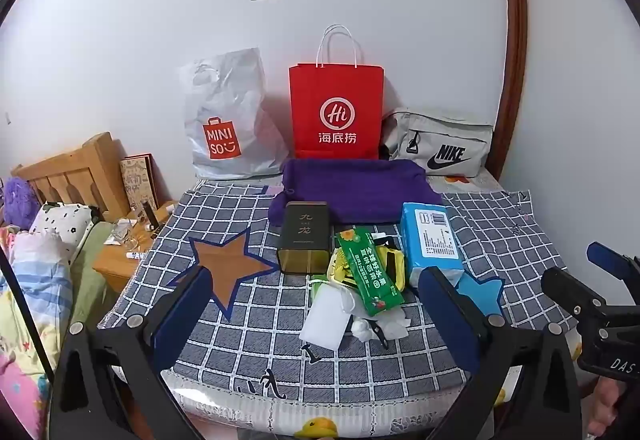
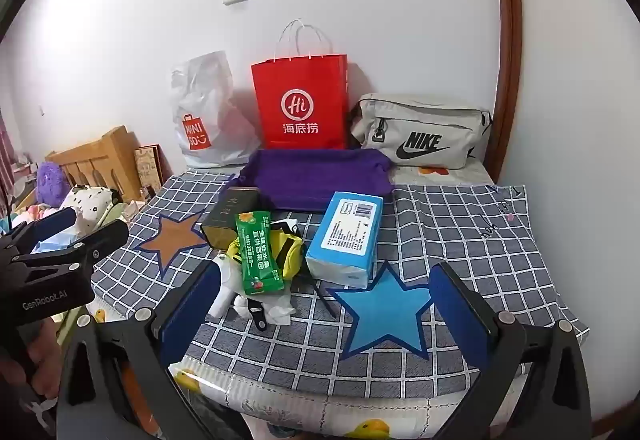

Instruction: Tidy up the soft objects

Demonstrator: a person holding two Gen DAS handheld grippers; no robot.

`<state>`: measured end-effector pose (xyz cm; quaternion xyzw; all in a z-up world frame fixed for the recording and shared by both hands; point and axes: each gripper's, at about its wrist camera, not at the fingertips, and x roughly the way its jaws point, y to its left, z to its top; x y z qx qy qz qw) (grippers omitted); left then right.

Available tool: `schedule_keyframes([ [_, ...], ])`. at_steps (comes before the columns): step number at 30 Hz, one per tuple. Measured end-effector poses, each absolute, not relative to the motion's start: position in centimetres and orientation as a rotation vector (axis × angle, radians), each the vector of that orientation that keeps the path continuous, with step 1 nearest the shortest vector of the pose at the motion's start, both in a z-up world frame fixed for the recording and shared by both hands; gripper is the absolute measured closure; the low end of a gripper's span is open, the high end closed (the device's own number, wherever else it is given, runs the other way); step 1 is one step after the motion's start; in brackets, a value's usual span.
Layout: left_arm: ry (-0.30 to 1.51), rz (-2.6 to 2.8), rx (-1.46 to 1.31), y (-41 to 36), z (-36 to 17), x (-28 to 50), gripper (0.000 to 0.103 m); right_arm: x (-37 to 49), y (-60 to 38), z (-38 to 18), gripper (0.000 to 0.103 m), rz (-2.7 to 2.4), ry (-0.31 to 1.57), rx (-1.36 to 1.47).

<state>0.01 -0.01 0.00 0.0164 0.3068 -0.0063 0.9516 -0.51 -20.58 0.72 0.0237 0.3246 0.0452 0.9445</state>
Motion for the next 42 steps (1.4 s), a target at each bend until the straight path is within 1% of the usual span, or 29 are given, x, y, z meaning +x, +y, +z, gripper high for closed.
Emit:
schedule_keyframes([
  [42,0.595,-0.017,0.012,0.5,1.0,-1.0,0.0,-1.8,-20.5,1.8,0.001,0.104,0.639,0.071],
])
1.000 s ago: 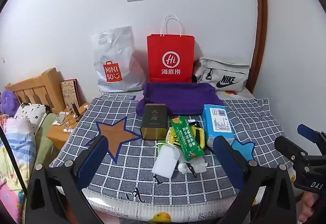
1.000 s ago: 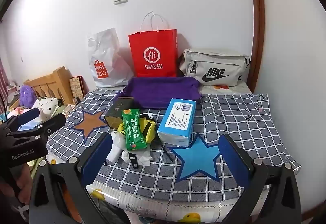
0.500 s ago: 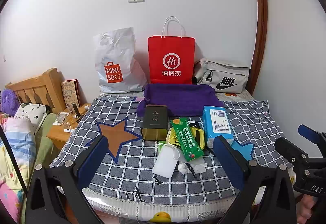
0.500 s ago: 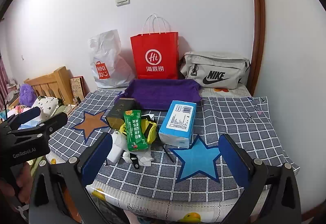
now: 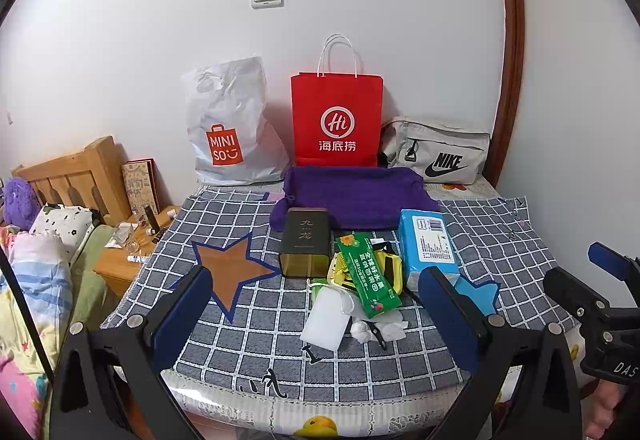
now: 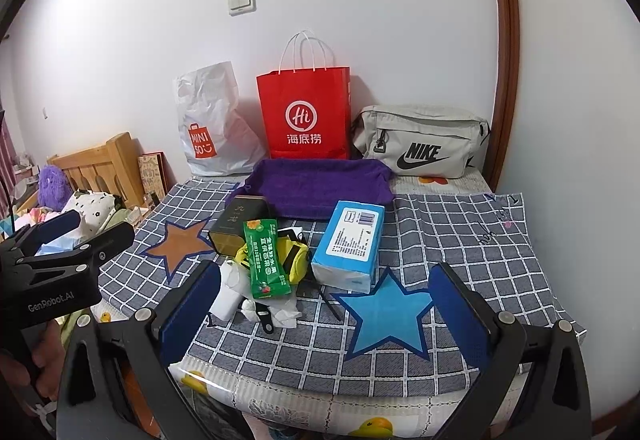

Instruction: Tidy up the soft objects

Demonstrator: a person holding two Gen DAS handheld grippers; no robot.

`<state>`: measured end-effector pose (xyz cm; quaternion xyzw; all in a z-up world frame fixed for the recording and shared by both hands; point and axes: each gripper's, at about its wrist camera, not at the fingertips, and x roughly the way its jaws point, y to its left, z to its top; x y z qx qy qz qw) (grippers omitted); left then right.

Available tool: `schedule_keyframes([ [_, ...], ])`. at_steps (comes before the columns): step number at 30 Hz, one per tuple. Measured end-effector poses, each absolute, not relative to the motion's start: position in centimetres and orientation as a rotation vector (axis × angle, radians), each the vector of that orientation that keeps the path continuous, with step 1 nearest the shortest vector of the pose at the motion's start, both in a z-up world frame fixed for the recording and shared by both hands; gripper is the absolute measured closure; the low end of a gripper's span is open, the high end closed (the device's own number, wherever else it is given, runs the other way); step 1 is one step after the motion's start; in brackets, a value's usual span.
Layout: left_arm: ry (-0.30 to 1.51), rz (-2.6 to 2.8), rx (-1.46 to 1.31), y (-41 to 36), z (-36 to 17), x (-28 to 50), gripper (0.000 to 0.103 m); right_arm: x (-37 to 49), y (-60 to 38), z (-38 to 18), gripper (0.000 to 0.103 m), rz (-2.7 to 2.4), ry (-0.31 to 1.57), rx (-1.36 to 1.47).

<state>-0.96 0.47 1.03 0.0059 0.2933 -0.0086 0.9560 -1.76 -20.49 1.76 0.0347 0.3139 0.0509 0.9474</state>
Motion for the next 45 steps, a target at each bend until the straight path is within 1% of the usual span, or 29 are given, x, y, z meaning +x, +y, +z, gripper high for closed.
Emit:
schedule_keyframes([
  [45,0.583,-0.022,0.015,0.75,1.6,-1.68,0.0,-2.71,-20.11,2.19,0.001,0.116,0.618,0.062],
])
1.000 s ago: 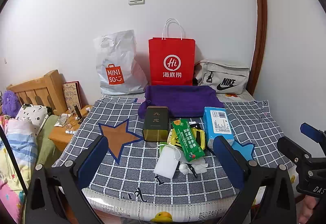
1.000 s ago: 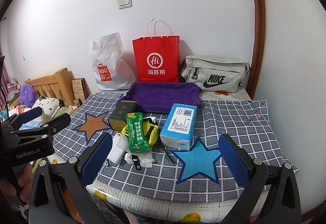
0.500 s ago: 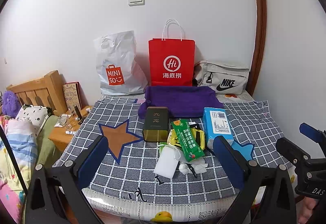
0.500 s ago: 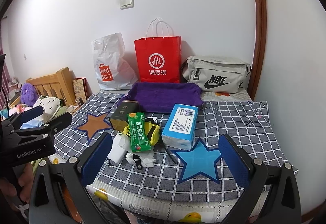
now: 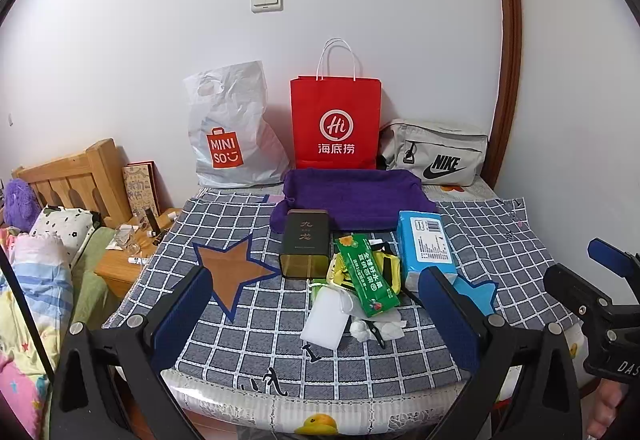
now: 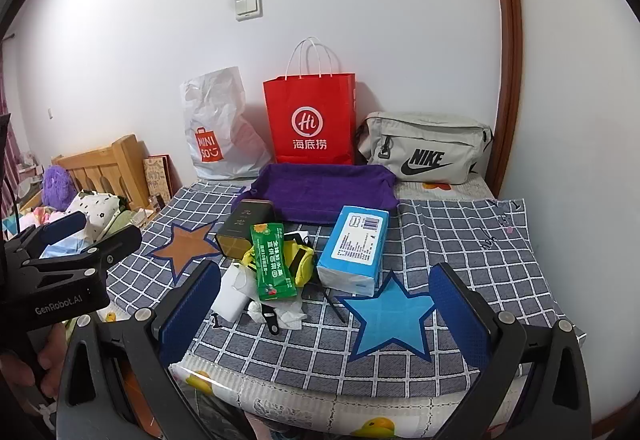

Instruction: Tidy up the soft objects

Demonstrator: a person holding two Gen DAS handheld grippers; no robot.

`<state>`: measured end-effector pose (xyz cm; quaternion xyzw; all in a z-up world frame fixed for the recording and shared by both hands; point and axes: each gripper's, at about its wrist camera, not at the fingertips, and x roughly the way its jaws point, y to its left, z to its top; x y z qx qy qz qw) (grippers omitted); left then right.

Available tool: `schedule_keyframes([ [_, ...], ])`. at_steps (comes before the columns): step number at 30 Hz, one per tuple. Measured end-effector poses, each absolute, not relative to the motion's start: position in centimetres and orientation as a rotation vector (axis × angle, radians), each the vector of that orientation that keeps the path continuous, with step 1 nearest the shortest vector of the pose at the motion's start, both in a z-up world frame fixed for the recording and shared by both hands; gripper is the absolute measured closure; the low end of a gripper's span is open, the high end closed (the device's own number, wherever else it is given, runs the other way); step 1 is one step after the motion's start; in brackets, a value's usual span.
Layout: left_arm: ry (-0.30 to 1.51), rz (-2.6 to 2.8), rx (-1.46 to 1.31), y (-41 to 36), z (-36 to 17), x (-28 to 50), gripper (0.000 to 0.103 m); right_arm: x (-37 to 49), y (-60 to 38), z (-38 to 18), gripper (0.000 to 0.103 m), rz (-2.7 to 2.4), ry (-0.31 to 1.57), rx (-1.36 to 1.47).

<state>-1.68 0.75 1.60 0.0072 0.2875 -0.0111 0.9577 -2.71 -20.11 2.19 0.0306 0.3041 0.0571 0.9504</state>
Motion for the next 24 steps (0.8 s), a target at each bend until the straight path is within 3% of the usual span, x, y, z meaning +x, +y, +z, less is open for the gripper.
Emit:
schedule_keyframes([
  [24,0.575,-0.027,0.018,0.46,1.37,-1.9,0.0,-2.86,-20.11,2.16,0.001,0.11,0.606,0.059],
])
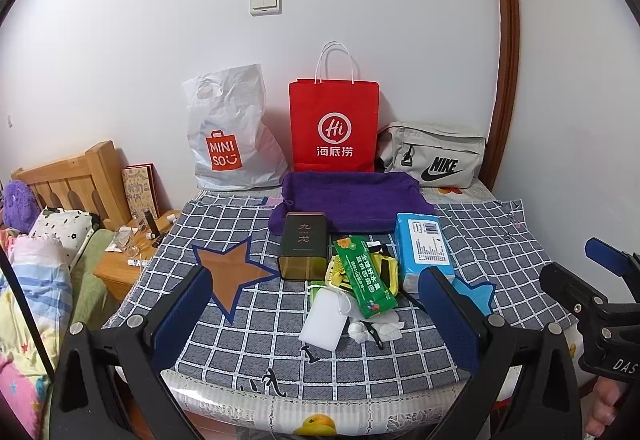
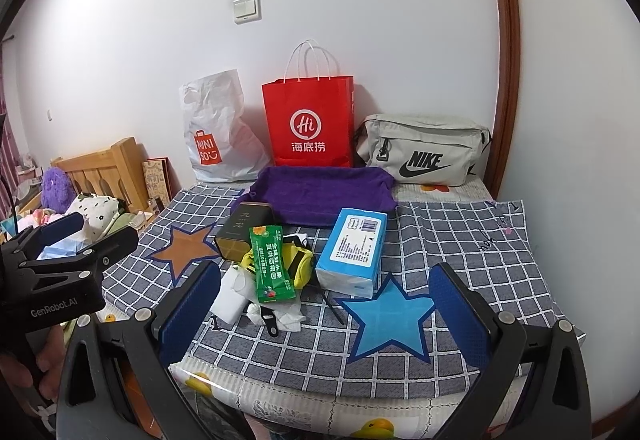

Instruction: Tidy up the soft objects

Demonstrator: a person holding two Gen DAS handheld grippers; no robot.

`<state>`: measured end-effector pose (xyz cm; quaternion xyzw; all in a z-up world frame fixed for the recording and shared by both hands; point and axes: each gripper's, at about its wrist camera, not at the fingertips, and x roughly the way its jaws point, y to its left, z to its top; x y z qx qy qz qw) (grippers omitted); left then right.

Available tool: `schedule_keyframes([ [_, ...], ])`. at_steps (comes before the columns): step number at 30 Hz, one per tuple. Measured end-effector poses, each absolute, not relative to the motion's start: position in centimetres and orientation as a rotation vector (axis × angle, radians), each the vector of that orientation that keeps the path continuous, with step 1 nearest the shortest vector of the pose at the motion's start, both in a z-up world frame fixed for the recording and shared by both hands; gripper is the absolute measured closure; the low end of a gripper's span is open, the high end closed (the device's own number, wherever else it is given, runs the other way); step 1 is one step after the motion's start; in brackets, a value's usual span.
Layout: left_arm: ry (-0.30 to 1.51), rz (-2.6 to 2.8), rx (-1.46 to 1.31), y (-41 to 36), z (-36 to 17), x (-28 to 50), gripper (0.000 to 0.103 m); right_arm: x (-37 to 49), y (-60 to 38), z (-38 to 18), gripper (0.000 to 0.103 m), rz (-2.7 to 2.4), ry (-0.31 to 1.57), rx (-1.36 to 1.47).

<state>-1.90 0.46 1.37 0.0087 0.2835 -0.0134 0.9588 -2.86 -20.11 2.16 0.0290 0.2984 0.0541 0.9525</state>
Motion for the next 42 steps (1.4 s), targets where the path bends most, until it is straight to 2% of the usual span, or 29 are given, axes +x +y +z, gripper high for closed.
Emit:
schedule_keyframes([
  [14,0.64,-0.013,0.003,1.7,-1.4,0.7,0.0,-1.1,-20.6,0.2,0.001,0.108,0.61,0.054],
  [24,0.741,-0.03,0.018,2.8,-6.3,3.9,0.0,2.2,-22.2,-4.9,0.001,0.129,0.736,0.164],
  [30,0.797,-0.031,0.048,2.7,-9.4,5.7,0.0,4.4,-21.8,-8.7,0.001,0.116,0.854,0.065],
  [38,0.946,-0.088,0.044,2.7,-15.1,8.7,0.0,6.3,-22.0,-12.3,0.001,0.167,0.847,0.084],
  [42,0.987,-0.132,0.039,2.5,-17.0,9.7,0.005,7.6,-21.8,-13.7,0.001,0.154,0.866,0.048],
])
